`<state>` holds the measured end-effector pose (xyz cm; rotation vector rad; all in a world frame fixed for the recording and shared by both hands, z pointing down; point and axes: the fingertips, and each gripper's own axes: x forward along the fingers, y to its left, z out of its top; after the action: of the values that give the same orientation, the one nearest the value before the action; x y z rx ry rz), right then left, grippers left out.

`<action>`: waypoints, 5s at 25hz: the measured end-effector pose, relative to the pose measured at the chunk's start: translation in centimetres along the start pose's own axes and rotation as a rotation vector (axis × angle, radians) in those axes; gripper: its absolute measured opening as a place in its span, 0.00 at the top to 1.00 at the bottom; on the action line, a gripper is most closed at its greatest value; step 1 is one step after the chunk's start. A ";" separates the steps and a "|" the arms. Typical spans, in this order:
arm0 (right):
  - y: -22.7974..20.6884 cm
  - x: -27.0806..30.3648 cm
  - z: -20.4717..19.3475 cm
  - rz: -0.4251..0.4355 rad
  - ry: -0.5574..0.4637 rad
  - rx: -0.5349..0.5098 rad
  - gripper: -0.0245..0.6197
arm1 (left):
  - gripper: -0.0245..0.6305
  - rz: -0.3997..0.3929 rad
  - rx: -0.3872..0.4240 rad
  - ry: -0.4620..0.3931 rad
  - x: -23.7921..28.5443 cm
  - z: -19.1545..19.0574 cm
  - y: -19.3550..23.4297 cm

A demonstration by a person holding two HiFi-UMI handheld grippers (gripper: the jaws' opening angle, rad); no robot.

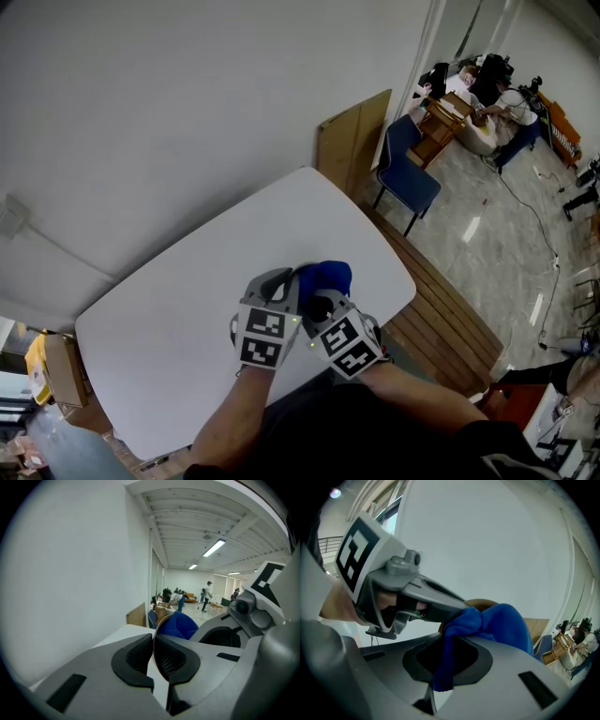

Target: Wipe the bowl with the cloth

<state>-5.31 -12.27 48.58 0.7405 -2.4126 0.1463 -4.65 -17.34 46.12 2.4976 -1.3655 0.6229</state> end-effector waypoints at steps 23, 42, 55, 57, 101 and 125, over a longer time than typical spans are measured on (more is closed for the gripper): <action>-6.8 -5.1 2.6 -0.212 -0.130 -0.064 0.91 | 0.91 -0.048 -0.012 0.051 -1.2 -1.7 1.4; -5.8 -4.6 5.9 -0.026 -0.195 -0.036 0.91 | 0.94 -0.128 0.258 0.041 -2.3 -0.5 -1.3; -5.8 -5.4 5.5 0.049 -0.237 -0.060 0.91 | 0.94 -0.170 0.314 0.012 -3.2 0.2 -0.8; -6.0 -5.6 5.2 0.059 -0.229 -0.085 0.91 | 0.94 -0.170 0.329 0.014 -3.3 0.5 -0.5; 3.1 -6.2 5.1 0.410 -0.396 -0.085 0.91 | 0.94 -0.194 -0.042 -0.282 -6.2 9.8 3.8; 0.7 -7.6 8.3 0.541 -0.653 0.385 0.91 | 0.94 -0.300 -0.116 -0.349 -7.6 12.8 -0.1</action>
<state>-4.95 -10.32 37.46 0.2845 -3.2209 0.6941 -4.86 -16.63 31.23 2.7238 -1.0516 0.0456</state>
